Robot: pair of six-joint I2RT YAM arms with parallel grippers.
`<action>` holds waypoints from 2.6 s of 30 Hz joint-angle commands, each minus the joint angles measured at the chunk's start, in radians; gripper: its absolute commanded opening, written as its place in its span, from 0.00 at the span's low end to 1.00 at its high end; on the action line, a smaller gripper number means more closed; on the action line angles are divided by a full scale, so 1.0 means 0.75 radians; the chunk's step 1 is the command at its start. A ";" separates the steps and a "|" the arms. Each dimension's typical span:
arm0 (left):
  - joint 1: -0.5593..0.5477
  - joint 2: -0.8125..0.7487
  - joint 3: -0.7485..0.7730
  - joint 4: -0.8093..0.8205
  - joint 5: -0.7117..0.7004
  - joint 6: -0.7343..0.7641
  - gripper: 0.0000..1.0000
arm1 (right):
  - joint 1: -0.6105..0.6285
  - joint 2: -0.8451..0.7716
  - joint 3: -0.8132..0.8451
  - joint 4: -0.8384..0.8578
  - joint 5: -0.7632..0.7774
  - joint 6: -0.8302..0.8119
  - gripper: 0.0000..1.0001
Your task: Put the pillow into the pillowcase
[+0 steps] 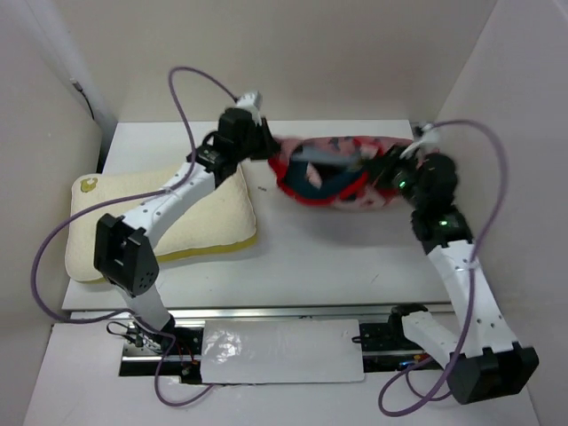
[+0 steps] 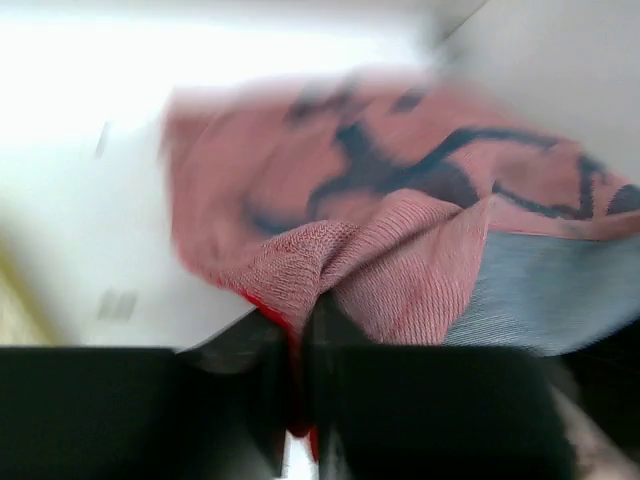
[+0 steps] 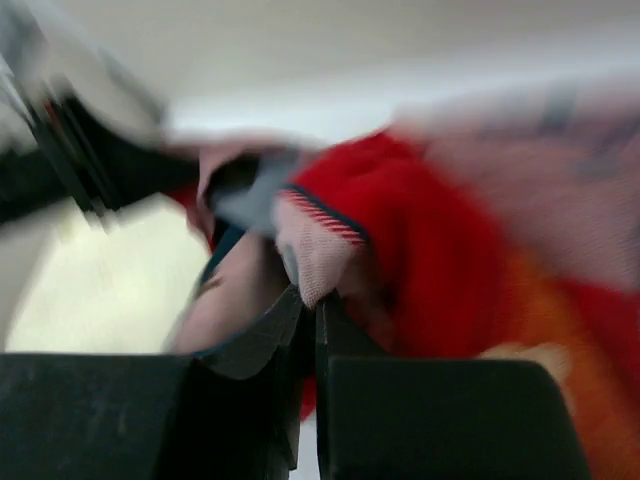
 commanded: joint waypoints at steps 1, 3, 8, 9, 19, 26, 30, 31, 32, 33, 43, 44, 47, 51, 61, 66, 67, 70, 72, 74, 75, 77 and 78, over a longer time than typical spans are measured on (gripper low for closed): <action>0.050 -0.001 -0.186 -0.109 -0.183 0.002 0.29 | 0.189 -0.054 -0.370 -0.040 -0.143 0.161 0.10; 0.091 -0.017 -0.278 -0.141 -0.148 -0.028 0.29 | 0.342 -0.054 -0.458 -0.087 -0.077 0.161 0.13; 0.138 -0.071 -0.352 -0.229 -0.185 -0.032 0.72 | 0.640 -0.020 -0.583 -0.181 0.131 0.161 0.54; 0.138 -0.091 -0.352 -0.244 -0.199 -0.014 0.96 | 0.676 0.003 -0.584 -0.213 0.190 0.161 0.63; -0.048 -0.116 -0.364 -0.268 -0.187 0.174 1.00 | 0.861 0.277 -0.406 -0.381 0.677 0.063 1.00; -0.214 0.062 -0.419 -0.256 -0.215 0.172 1.00 | 0.630 0.418 -0.387 -0.396 0.796 0.081 1.00; -0.214 0.246 -0.295 -0.338 -0.287 0.095 1.00 | 0.572 0.506 -0.412 -0.271 0.590 0.032 0.95; -0.214 0.281 -0.246 -0.360 -0.346 0.066 1.00 | 0.572 0.539 -0.428 -0.247 0.569 0.032 0.95; -0.214 0.346 -0.221 -0.372 -0.365 0.066 1.00 | 0.572 0.557 -0.428 -0.212 0.531 0.032 0.93; -0.214 0.375 -0.199 -0.373 -0.387 0.054 1.00 | 0.572 0.578 -0.428 -0.195 0.516 0.032 0.92; -0.214 0.527 -0.117 -0.456 -0.502 0.039 0.65 | 0.540 0.743 -0.455 -0.154 0.596 0.116 0.80; -0.214 0.527 -0.117 -0.469 -0.530 0.023 0.59 | 0.540 0.758 -0.455 -0.167 0.596 0.116 0.80; -0.214 0.500 -0.117 -0.489 -0.561 -0.004 0.28 | 0.509 0.758 -0.504 -0.122 0.581 0.128 0.74; -0.200 0.441 -0.129 -0.489 -0.590 -0.043 0.00 | 0.521 0.784 -0.520 -0.071 0.536 0.128 0.74; -0.187 0.206 -0.207 -0.422 -0.467 -0.002 0.00 | 0.628 0.768 -0.453 -0.058 0.559 0.169 0.84; -0.187 0.152 -0.221 -0.409 -0.467 -0.002 0.00 | 0.673 0.836 -0.426 -0.044 0.606 0.224 0.86; -0.187 0.138 -0.221 -0.409 -0.467 0.012 0.00 | 0.673 0.854 -0.426 -0.044 0.626 0.249 0.84; -0.187 0.122 -0.221 -0.409 -0.467 0.027 0.00 | 0.673 0.854 -0.440 -0.081 0.735 0.312 0.73; -0.187 0.097 -0.221 -0.409 -0.479 0.027 0.00 | 0.673 0.811 -0.469 -0.138 0.839 0.351 0.43; -0.187 0.097 -0.221 -0.409 -0.512 0.039 0.00 | 0.673 0.715 -0.483 -0.272 0.983 0.427 0.27; -0.187 0.085 -0.221 -0.409 -0.512 0.039 0.00 | 0.656 0.672 -0.483 -0.328 1.033 0.453 0.22; -0.171 0.071 -0.221 -0.409 -0.536 0.039 0.00 | 0.618 0.522 -0.498 -0.483 1.137 0.504 0.15; -0.171 0.070 -0.221 -0.409 -0.537 0.039 0.00 | 0.593 0.466 -0.512 -0.526 1.154 0.505 0.11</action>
